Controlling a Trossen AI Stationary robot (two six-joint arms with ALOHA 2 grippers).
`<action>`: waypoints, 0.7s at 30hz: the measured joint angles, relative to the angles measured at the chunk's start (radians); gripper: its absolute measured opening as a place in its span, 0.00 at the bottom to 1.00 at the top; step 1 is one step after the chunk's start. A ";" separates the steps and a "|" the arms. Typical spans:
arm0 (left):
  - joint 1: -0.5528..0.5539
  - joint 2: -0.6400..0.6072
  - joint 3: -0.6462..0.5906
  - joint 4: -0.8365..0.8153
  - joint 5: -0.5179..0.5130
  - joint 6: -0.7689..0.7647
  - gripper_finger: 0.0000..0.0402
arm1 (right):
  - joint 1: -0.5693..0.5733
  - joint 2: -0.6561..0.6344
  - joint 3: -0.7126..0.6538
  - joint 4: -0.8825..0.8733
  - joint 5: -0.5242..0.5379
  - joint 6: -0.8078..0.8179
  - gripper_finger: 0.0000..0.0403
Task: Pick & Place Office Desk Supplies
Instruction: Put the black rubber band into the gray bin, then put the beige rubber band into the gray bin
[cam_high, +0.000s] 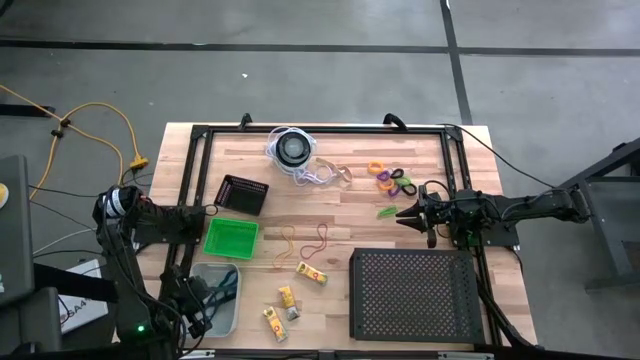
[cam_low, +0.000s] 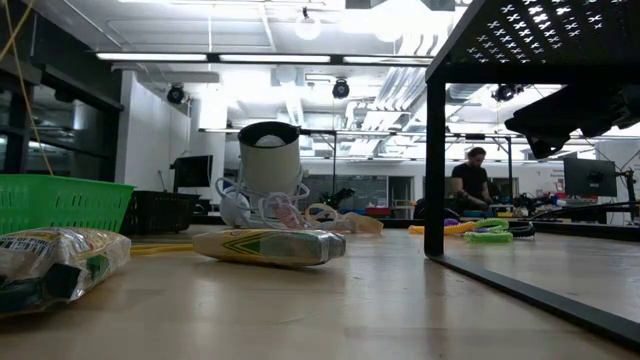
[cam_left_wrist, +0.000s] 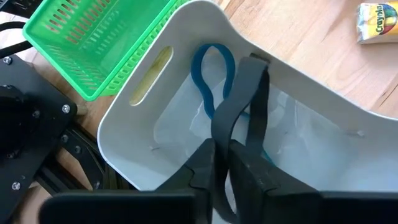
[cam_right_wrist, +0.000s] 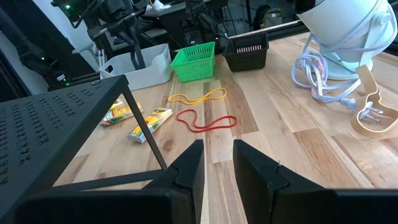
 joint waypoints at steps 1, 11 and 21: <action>0.000 0.000 0.000 0.000 0.000 0.000 0.12 | 0.000 0.000 0.000 0.000 0.000 0.000 0.18; 0.000 0.000 0.000 0.000 0.000 -0.003 0.19 | 0.000 0.000 0.000 0.000 0.000 0.000 0.18; 0.003 0.000 0.000 -0.001 -0.001 -0.002 0.19 | 0.000 0.000 0.000 0.000 0.000 0.000 0.18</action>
